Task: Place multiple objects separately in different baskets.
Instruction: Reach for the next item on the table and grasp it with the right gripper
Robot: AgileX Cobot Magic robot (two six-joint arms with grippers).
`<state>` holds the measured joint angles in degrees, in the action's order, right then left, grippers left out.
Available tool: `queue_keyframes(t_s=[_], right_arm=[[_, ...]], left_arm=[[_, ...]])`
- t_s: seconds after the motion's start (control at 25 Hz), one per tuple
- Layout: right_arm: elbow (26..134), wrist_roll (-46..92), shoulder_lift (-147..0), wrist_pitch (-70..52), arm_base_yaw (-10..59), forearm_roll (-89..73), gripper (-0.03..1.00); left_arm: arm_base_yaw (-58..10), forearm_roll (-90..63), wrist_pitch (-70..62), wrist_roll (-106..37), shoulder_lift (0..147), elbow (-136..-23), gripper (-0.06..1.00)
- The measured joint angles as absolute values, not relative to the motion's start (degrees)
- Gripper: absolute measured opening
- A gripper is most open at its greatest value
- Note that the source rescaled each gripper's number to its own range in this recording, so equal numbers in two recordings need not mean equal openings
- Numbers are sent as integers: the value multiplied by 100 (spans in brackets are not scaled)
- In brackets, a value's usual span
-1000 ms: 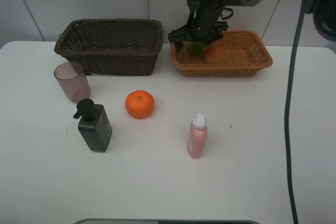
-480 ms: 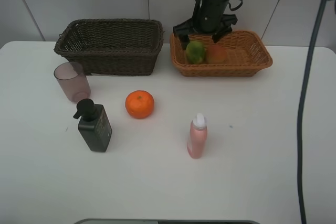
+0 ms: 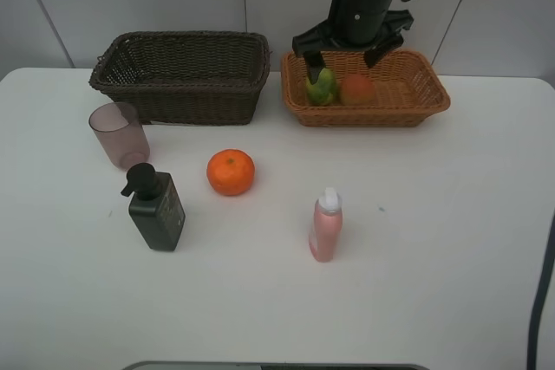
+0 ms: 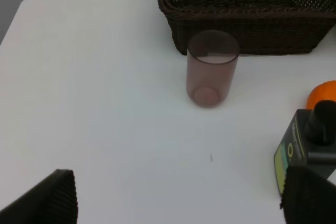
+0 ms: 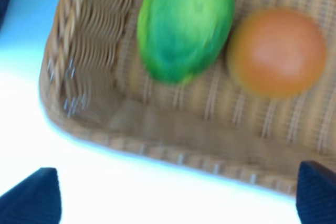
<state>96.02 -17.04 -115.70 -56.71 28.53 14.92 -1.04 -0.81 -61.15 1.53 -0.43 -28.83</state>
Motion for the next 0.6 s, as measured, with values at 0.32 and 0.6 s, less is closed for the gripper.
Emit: queue_keyframes(t_s=[0.32,0.6], right_arm=[[8094,-1709,-10413,-5706,3180,538,90],[7005,-2175,-9830,-5636,3565,337,90]], left_arm=[[-104,-81,-6115,153,-43,-2883,100],[-104,-81,-6115,153,-43,-2883,100]])
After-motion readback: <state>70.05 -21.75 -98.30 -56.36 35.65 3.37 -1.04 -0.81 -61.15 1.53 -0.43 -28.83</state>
